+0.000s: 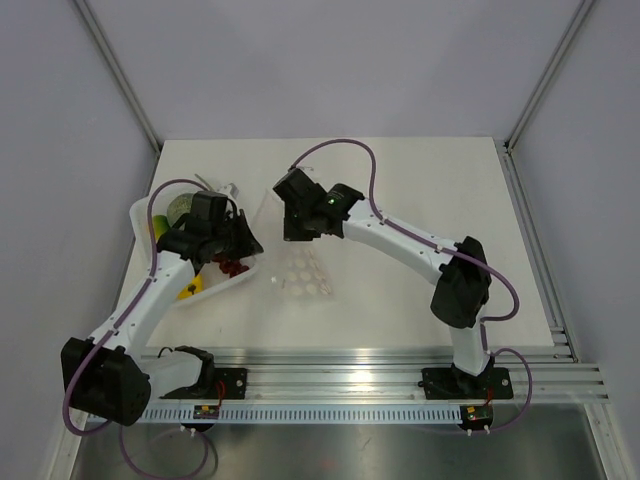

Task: Place the food in the zip-top bag and seal the zipper
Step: Open the zipper of the food storage bag.

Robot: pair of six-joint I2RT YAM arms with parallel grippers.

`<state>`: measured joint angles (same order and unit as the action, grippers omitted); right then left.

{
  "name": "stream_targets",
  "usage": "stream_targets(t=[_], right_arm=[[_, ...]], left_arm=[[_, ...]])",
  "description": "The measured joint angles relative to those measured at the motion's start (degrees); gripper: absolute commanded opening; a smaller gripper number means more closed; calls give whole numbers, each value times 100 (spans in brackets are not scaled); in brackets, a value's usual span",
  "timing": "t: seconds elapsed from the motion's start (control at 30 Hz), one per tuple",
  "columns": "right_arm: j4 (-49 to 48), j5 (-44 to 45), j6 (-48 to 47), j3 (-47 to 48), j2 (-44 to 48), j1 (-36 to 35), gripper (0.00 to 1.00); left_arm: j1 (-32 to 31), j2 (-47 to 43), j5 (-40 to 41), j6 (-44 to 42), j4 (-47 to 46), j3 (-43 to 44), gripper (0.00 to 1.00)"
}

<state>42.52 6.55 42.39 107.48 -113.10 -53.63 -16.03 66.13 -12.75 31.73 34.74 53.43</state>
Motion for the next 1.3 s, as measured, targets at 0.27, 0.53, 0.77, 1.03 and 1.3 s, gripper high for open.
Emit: stream_targets(t=[0.27,0.53,0.77,1.03,1.3], right_arm=[[2181,2026,-343,1303,-24,-22,1],[3051,3595,-372,3021,-509,-415,1],[3263,3733,-382,2124,-538,-431,0],[3222,3497,-385,1735,-540,-431,0],[2909,3178,-374,1550,-540,-431,0]], left_arm=[[0,-2,247,-131,361,509,0],[-74,44,175,-149,376,651,0],[-74,267,175,-271,369,645,6],[-74,452,229,-455,372,645,54],[-72,442,238,-474,557,837,58]])
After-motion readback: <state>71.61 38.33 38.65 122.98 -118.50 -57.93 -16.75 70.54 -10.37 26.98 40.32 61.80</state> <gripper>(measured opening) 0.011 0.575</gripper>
